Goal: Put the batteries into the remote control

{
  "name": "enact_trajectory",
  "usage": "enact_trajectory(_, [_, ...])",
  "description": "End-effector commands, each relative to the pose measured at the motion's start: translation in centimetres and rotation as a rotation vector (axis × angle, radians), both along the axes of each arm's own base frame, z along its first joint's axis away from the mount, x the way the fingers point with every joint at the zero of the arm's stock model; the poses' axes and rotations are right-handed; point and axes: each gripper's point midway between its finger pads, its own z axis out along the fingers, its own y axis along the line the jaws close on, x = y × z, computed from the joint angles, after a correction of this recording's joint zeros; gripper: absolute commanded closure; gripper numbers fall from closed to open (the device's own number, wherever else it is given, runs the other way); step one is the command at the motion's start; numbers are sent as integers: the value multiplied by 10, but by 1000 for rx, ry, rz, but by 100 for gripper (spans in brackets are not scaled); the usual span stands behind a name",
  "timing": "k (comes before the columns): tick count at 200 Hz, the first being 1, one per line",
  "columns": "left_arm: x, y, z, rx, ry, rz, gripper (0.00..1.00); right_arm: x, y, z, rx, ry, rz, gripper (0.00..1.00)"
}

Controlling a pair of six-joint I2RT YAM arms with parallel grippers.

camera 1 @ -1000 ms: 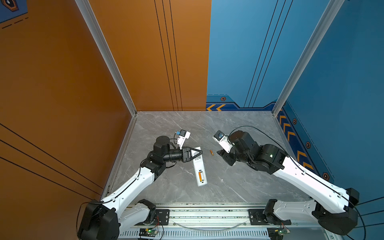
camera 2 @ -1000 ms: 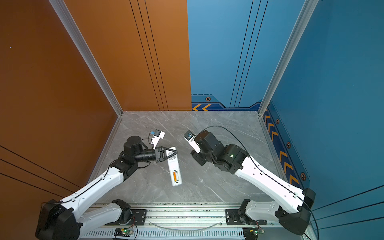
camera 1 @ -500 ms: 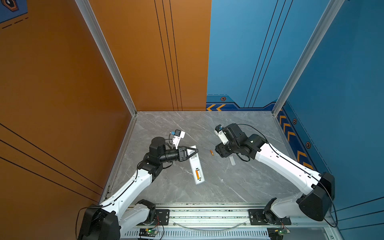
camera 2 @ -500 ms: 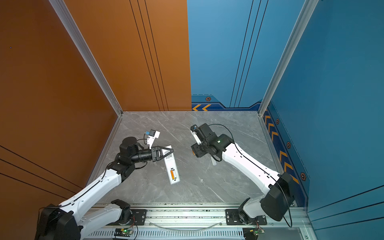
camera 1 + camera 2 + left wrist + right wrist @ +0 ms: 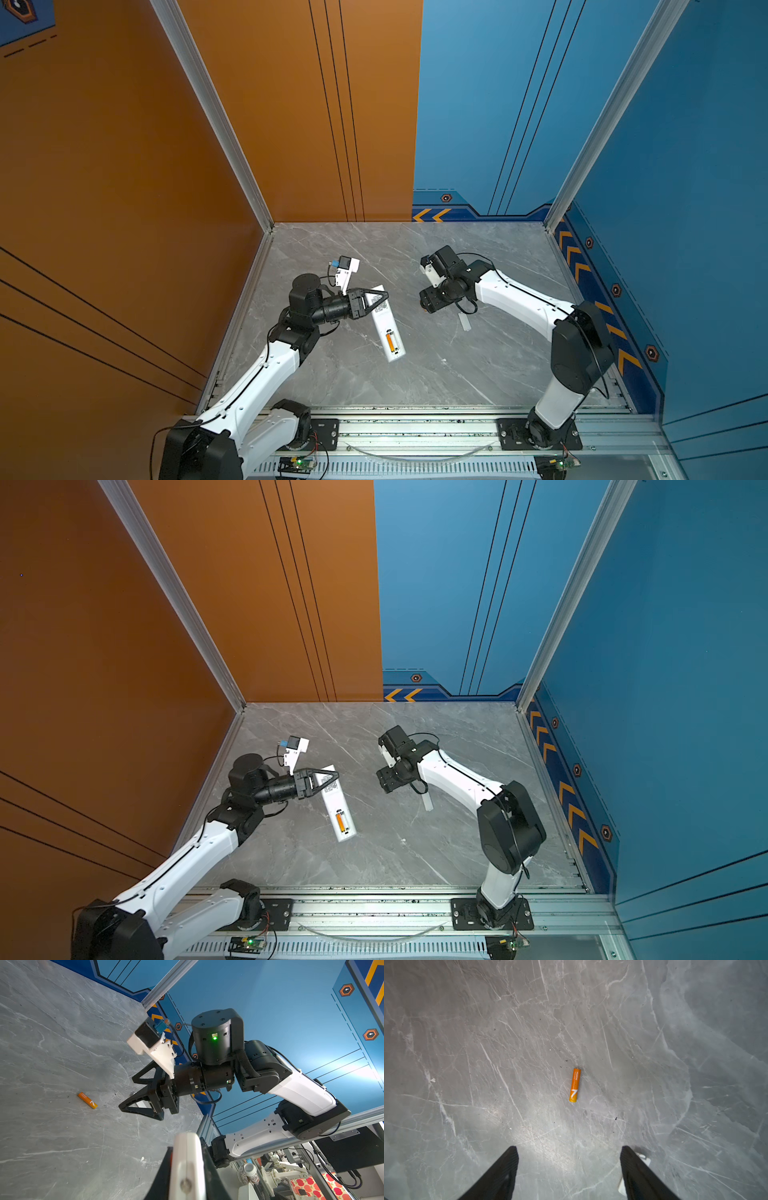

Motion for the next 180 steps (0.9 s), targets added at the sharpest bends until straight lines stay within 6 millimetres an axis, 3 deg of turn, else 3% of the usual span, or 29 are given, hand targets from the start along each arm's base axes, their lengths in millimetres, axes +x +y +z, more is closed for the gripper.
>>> enact_trajectory(1, [1, 5, 1, -20, -14, 16, 100, 16, 8, -2, 16, -3, -11, 27])
enact_trajectory(60, [8, 12, -6, -32, 12, 53, 100, 33, 9, -44, -33, 66, 6, 36])
enact_trajectory(113, [9, 14, -6, -33, 14, 55, 100, 43, 22, -58, -11, 92, 60, 48])
enact_trajectory(117, [8, 14, -6, -34, 14, 54, 100, 43, 21, -71, -26, 115, 58, 50])
enact_trajectory(136, [8, 14, -7, -33, 13, 55, 100, 47, 23, -76, -33, 116, 62, 56])
enact_trajectory(180, [9, 16, -6, -35, 14, 61, 100, 44, 23, -89, -58, 139, 81, 66])
